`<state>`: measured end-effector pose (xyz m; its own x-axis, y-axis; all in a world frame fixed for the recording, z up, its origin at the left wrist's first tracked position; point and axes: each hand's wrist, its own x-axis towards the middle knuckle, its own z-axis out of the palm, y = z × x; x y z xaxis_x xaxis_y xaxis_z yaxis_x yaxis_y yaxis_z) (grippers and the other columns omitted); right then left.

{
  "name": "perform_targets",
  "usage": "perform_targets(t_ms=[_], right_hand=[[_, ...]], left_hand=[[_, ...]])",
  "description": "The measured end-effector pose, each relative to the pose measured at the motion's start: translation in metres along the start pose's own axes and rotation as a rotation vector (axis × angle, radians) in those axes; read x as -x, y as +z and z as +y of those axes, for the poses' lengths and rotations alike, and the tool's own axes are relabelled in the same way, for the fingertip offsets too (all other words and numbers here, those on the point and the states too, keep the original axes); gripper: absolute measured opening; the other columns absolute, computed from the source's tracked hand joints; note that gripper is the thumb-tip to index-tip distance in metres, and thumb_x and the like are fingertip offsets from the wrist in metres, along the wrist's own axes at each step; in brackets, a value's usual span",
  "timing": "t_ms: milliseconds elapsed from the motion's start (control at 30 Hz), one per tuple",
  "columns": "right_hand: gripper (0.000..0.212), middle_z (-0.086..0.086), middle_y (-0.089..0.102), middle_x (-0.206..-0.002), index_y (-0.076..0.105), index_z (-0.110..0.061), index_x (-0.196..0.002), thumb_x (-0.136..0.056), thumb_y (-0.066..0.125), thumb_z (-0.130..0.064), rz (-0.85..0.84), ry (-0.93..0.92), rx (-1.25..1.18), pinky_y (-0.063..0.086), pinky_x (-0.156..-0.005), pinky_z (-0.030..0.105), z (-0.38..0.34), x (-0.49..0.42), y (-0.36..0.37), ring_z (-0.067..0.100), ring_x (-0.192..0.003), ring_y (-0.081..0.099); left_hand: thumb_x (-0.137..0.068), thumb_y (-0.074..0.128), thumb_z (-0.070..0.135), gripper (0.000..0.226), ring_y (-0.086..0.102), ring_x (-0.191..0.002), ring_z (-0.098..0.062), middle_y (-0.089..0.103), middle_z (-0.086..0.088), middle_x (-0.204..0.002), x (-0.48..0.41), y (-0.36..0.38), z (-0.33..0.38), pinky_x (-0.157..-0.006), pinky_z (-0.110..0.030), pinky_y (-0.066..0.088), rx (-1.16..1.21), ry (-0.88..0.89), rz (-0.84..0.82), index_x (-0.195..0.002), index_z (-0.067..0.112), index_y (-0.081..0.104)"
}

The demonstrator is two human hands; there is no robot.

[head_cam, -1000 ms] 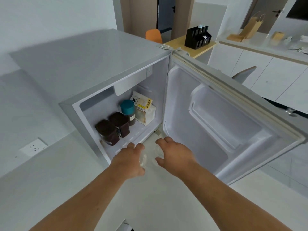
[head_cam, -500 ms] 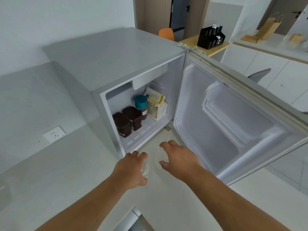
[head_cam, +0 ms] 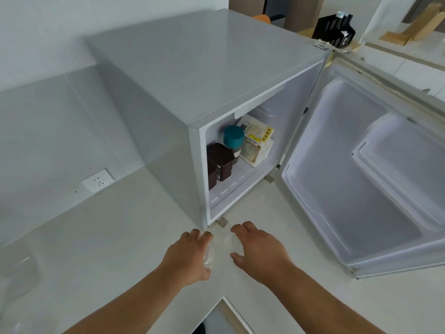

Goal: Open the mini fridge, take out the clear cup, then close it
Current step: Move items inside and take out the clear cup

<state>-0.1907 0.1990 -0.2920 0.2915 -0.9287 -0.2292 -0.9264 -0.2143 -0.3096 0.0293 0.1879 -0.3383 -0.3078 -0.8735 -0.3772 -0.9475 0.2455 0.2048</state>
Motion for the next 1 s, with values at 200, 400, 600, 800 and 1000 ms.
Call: perform_targets(t_ms=[200, 400, 600, 800, 1000], right_hand=[[0.058, -0.002, 0.049, -0.138, 0.036, -0.031, -0.144, -0.094, 0.059, -0.048, -0.066, -0.044, -0.01, 0.055, -0.075, 0.037, -0.029, -0.027, 0.03, 0.023, -0.101, 0.062], [0.054, -0.001, 0.048, -0.138, 0.035, -0.03, -0.14, -0.094, 0.059, -0.046, -0.087, -0.072, -0.009, 0.056, -0.074, 0.039, -0.056, -0.059, 0.055, 0.024, -0.097, 0.063], [0.053, 0.001, 0.045, -0.14, 0.036, -0.028, -0.14, -0.095, 0.06, -0.045, -0.076, -0.036, -0.025, 0.058, -0.075, 0.038, -0.074, -0.085, 0.073, 0.024, -0.098, 0.063], [0.053, 0.001, 0.048, -0.135, 0.032, -0.027, -0.14, -0.097, 0.056, -0.047, -0.097, -0.009, -0.005, 0.057, -0.076, 0.04, -0.079, -0.09, 0.087, 0.025, -0.098, 0.062], [0.051, 0.002, 0.046, -0.139, 0.034, -0.025, -0.14, -0.098, 0.056, -0.043, -0.099, -0.008, -0.024, 0.057, -0.077, 0.04, -0.087, -0.101, 0.095, 0.027, -0.098, 0.061]], left_hand=[[-0.068, 0.071, 0.049, 0.079, 0.048, -0.111, -0.022, 0.045, 0.003, -0.125, 0.0, 0.013, -0.051, -0.067, -0.034, 0.051, -0.002, -0.084, -0.026, -0.136, 0.033, 0.034], [-0.07, 0.071, 0.046, 0.079, 0.048, -0.112, -0.022, 0.045, 0.003, -0.127, -0.008, 0.022, -0.09, -0.065, -0.032, 0.05, 0.006, -0.119, -0.027, -0.139, 0.033, 0.035], [-0.071, 0.075, 0.046, 0.081, 0.048, -0.112, -0.022, 0.042, 0.001, -0.128, -0.032, 0.02, -0.114, -0.071, -0.035, 0.057, 0.001, -0.105, -0.008, -0.14, 0.033, 0.033], [-0.072, 0.076, 0.046, 0.084, 0.047, -0.118, -0.022, 0.043, 0.001, -0.133, -0.062, 0.018, -0.129, -0.076, -0.037, 0.058, -0.028, -0.06, -0.045, -0.142, 0.033, 0.031], [-0.072, 0.075, 0.044, 0.084, 0.046, -0.117, -0.022, 0.042, 0.002, -0.133, -0.074, 0.024, -0.14, -0.074, -0.034, 0.055, -0.034, -0.025, -0.064, -0.143, 0.033, 0.031]])
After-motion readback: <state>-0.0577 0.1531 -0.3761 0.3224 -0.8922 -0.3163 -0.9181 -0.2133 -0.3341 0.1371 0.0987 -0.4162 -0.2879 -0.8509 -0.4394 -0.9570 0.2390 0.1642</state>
